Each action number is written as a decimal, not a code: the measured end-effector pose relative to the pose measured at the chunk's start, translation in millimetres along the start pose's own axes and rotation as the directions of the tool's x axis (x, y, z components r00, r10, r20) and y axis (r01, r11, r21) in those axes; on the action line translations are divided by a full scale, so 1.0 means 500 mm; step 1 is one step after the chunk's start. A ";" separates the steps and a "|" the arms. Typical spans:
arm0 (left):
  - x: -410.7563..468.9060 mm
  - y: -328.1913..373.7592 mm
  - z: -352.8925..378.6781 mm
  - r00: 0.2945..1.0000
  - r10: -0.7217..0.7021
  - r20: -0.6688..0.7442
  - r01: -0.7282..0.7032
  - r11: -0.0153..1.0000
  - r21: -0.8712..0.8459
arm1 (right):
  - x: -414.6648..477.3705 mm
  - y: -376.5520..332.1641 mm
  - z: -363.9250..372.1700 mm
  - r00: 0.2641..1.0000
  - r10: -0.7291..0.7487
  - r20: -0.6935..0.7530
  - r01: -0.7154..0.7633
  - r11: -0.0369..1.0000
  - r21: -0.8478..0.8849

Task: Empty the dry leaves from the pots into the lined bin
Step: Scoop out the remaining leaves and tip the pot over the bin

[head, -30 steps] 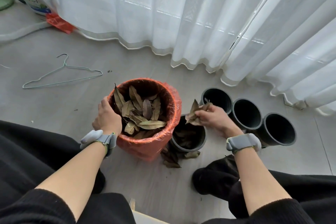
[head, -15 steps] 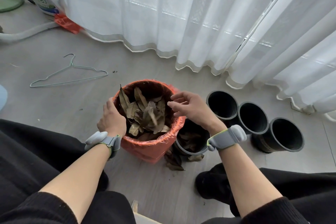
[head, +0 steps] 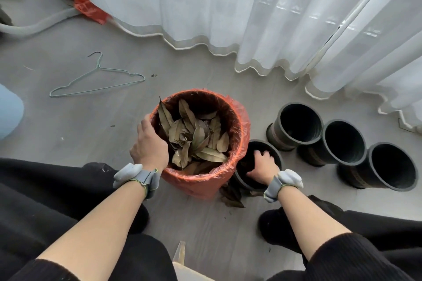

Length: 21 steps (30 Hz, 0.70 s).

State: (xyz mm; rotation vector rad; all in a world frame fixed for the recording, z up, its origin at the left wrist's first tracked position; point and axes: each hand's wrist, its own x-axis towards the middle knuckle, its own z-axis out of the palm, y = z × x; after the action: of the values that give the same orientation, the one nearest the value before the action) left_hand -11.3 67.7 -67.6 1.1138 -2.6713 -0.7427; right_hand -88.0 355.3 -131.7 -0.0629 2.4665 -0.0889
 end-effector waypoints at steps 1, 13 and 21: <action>0.000 0.000 0.002 1.000 -0.002 -0.002 0.002 1.000 0.005 | 0.009 -0.004 0.012 1.000 0.012 0.012 -0.011 0.998 -0.065; 0.006 -0.021 0.005 0.999 -0.018 -0.042 0.021 0.997 0.068 | 0.072 -0.016 0.063 0.998 -0.068 0.001 0.068 0.990 -0.122; 0.007 -0.020 0.005 1.000 -0.012 -0.018 0.013 0.998 0.064 | 0.035 -0.003 0.038 0.991 -0.087 -0.104 0.091 0.995 0.036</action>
State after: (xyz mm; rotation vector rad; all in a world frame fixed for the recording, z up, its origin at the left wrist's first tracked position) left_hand -8.1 60.1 -74.8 1.1477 -2.6937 -0.6498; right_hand -89.5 351.5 -157.3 -0.1541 2.5626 -0.1852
